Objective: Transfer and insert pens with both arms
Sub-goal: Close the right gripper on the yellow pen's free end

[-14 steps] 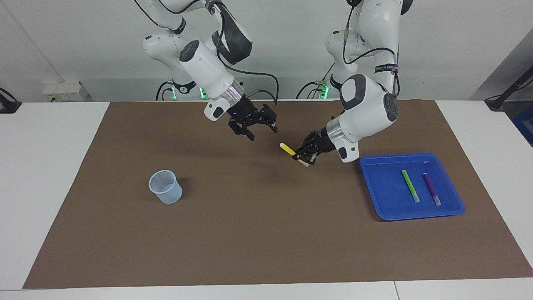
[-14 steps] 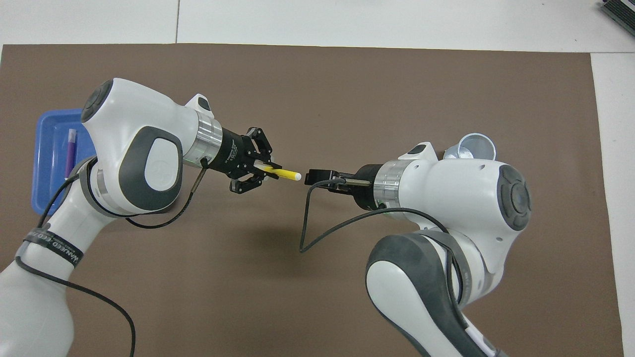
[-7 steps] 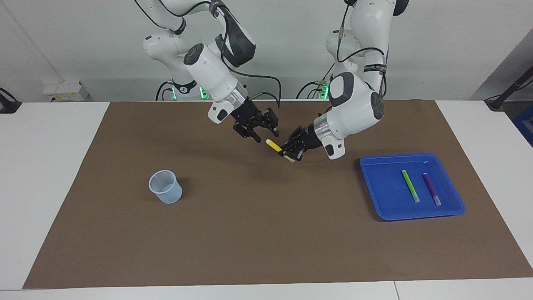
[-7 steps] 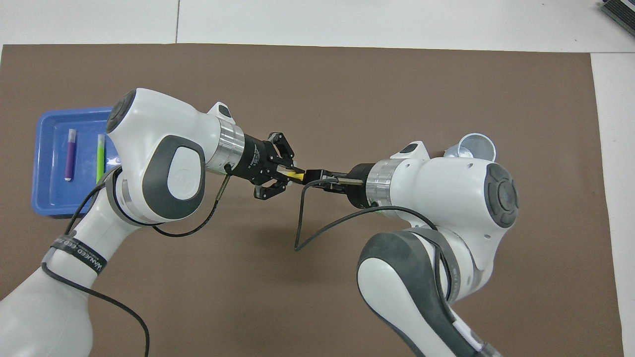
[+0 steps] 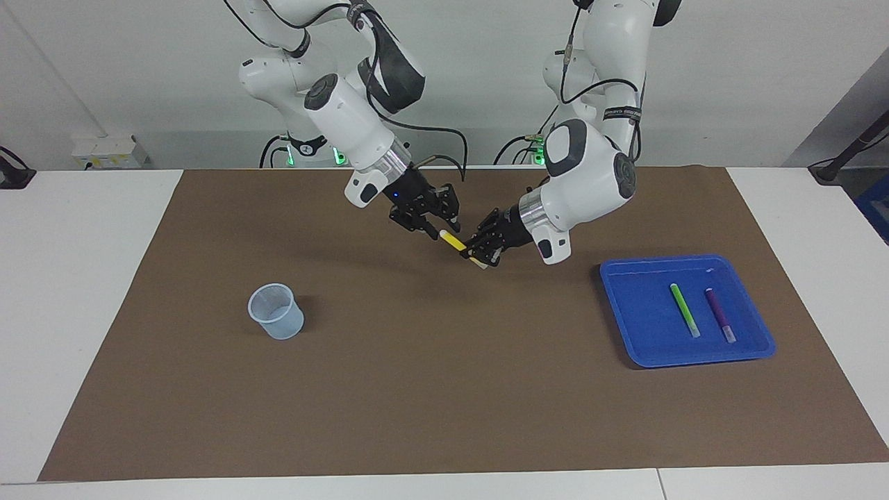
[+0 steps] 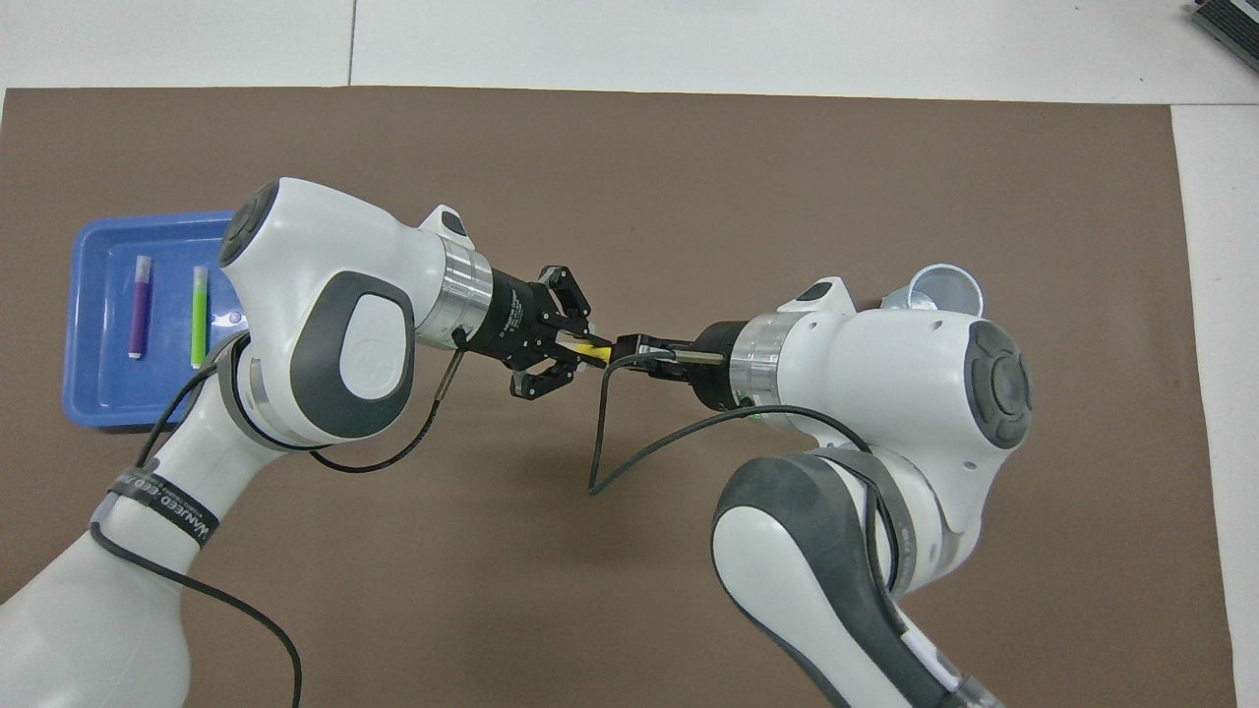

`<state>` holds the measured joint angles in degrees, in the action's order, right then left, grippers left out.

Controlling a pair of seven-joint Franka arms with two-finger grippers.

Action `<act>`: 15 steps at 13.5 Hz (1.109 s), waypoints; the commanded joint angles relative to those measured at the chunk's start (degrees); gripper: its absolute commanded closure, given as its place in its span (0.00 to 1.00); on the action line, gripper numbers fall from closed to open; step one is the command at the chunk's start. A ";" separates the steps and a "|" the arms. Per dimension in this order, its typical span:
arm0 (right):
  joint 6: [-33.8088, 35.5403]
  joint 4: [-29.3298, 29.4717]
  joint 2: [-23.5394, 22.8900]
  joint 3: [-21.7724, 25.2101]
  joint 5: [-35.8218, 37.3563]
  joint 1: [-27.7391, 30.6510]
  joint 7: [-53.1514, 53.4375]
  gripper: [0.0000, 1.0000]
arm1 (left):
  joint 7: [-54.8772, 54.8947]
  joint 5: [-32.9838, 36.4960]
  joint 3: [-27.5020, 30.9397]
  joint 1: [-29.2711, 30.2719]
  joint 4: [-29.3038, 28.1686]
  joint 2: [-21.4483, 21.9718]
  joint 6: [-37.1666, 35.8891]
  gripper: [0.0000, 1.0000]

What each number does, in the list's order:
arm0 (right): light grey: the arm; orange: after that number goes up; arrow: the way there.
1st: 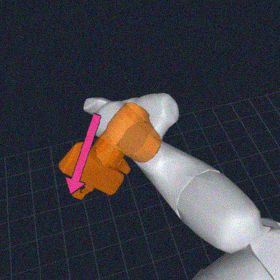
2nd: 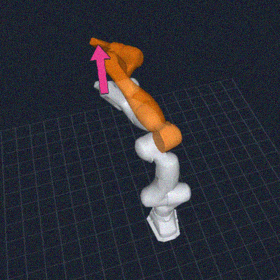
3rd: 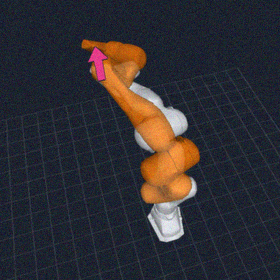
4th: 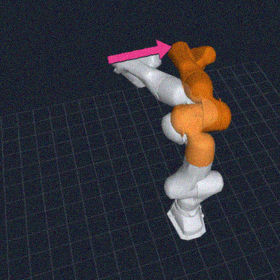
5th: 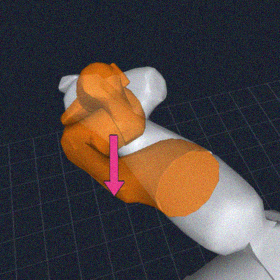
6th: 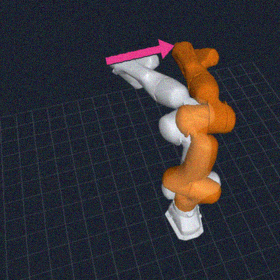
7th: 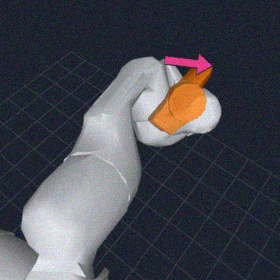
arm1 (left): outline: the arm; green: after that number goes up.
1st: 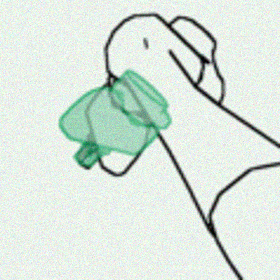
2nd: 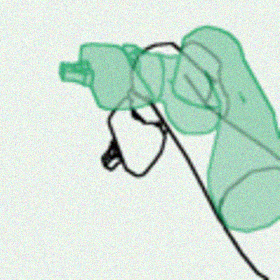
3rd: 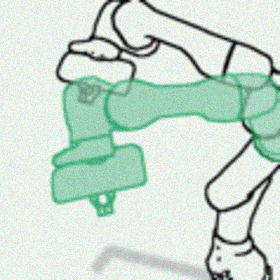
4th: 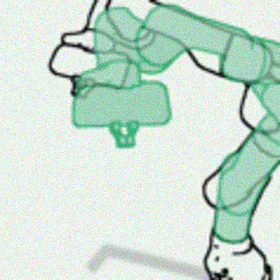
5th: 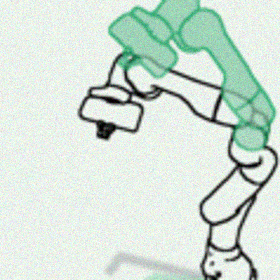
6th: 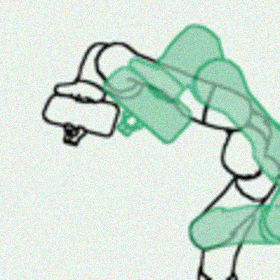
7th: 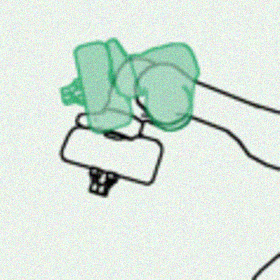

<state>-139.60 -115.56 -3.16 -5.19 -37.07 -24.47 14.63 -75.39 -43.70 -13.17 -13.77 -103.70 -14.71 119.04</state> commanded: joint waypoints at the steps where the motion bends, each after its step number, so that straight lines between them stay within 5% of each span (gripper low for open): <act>1: -0.15 0.86 -1.05 -0.08 -1.25 0.39 -2.23 0.50 | -0.64 -1.21 0.69 -0.91 -0.89 0.73 1.01 1.00; 15: -0.59 0.86 -1.58 -0.08 -1.25 0.57 -3.02 0.69 | -0.72 -1.21 0.78 -1.17 -0.98 0.73 1.89 1.00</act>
<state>-139.60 -115.47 -4.06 -5.00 -37.07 -24.37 13.32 -75.43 -43.78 -13.16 -13.94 -103.70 -14.71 119.76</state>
